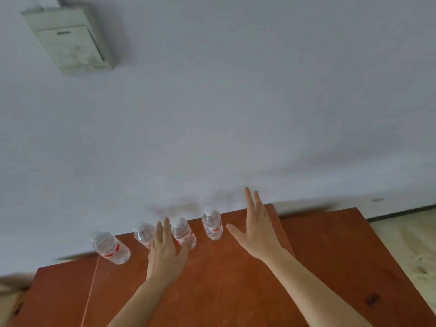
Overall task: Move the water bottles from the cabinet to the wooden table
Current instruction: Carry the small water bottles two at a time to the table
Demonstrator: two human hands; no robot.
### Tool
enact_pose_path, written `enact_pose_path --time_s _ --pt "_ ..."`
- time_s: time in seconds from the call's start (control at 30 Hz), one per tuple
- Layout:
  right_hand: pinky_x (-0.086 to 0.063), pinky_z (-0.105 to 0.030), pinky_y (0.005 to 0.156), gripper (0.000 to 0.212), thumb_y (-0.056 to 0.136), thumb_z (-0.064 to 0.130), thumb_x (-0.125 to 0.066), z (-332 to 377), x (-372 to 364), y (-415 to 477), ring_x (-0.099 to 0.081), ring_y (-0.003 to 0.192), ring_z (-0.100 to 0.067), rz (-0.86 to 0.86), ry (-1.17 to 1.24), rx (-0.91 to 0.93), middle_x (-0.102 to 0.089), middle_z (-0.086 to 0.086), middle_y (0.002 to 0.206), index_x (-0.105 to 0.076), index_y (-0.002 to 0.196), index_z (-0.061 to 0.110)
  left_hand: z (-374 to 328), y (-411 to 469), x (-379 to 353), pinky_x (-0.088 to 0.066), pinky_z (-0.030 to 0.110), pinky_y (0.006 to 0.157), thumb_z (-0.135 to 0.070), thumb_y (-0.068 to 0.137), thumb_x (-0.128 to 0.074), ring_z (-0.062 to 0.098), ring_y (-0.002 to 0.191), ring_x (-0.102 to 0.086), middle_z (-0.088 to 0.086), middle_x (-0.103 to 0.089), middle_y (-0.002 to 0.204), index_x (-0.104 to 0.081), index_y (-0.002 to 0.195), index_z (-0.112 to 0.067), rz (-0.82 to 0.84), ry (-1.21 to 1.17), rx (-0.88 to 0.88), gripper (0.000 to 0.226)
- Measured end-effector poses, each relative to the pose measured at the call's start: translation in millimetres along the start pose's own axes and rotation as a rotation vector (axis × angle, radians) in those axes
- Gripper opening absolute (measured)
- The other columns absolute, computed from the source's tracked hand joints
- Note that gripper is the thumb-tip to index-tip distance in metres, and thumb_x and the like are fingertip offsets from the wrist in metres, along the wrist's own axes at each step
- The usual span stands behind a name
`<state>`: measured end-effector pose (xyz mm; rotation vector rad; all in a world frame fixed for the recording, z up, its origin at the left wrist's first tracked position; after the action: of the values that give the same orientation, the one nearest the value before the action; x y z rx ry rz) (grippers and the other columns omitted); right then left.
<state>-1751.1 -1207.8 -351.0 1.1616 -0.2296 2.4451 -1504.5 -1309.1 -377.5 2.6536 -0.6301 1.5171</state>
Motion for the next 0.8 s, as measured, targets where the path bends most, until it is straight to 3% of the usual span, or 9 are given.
enact_pose_path --time_s 0.13,0.27,0.4,0.6,0.73,0.8 --pt "-0.016 -0.045 0.124 0.111 0.076 0.095 -0.035 -22 -39 12 0.002 0.156 -0.018 0.0 0.148 -0.019 0.013 0.001 0.17 0.027 0.153 0.045 25 11 -32 -0.026 0.05 0.119 -0.076 0.085 -0.043 0.025 0.153 -0.015 0.002 0.001 0.168 0.007 0.158 -0.027 0.016 -0.081 0.085 0.102" --pt "-0.025 -0.046 0.122 0.114 0.08 0.084 -0.056 -52 -75 12 -0.002 0.154 -0.007 -0.065 0.253 -0.066 0.015 0.024 0.163 0.025 0.152 0.048 43 25 -51 -0.036 0.054 0.114 -0.08 0.079 -0.05 0.024 0.153 -0.017 -0.001 -0.001 0.168 0.015 0.155 -0.037 -0.057 -0.187 0.123 0.109" --pt "-0.029 -0.05 0.121 0.121 0.079 0.077 -0.067 -85 -130 15 -0.012 0.155 -0.012 -0.07 0.337 -0.143 0.0 0.011 0.17 0.025 0.152 0.05 71 41 -82 -0.036 0.053 0.112 -0.073 0.077 -0.065 0.021 0.153 -0.015 -0.007 0.0 0.168 0.019 0.151 -0.044 -0.114 -0.268 0.17 0.116" --pt "-0.027 -0.051 0.122 0.125 0.08 0.065 -0.076 -85 -186 42 -0.009 0.156 -0.012 -0.072 0.378 -0.038 -0.002 0.001 0.171 0.025 0.152 0.048 87 64 -112 -0.033 0.051 0.115 -0.068 0.074 -0.071 0.019 0.152 -0.018 -0.005 -0.009 0.168 0.023 0.142 -0.061 -0.275 -0.445 0.158 0.116" --pt "-0.034 -0.053 0.119 0.12 0.085 0.054 -0.077 -75 -208 53 -0.018 0.156 -0.02 -0.13 0.435 0.051 -0.015 -0.008 0.169 0.02 0.155 0.044 99 81 -124 -0.045 0.058 0.104 -0.055 0.077 -0.077 0.027 0.141 -0.042 0.002 -0.033 0.16 0.015 0.145 -0.06 -0.379 -0.496 0.144 0.115" --pt "-0.043 -0.051 0.113 0.111 0.091 0.043 -0.075 -77 -217 55 -0.03 0.151 -0.019 -0.184 0.423 0.081 -0.023 0.004 0.165 0.015 0.157 0.042 104 89 -134 -0.051 0.057 0.097 -0.053 0.081 -0.073 0.034 0.129 -0.054 0.009 -0.043 0.153 0.007 0.147 -0.056 -0.395 -0.5 0.109 0.104"
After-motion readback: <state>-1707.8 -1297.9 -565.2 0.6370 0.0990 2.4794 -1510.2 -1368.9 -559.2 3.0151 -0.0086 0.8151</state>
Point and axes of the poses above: each hand's wrist, its own y-axis towards the middle knuckle, its own x-axis out of the back of the hand, z = x × y, the point moved 10 cm from there along y, towards the middle knuckle
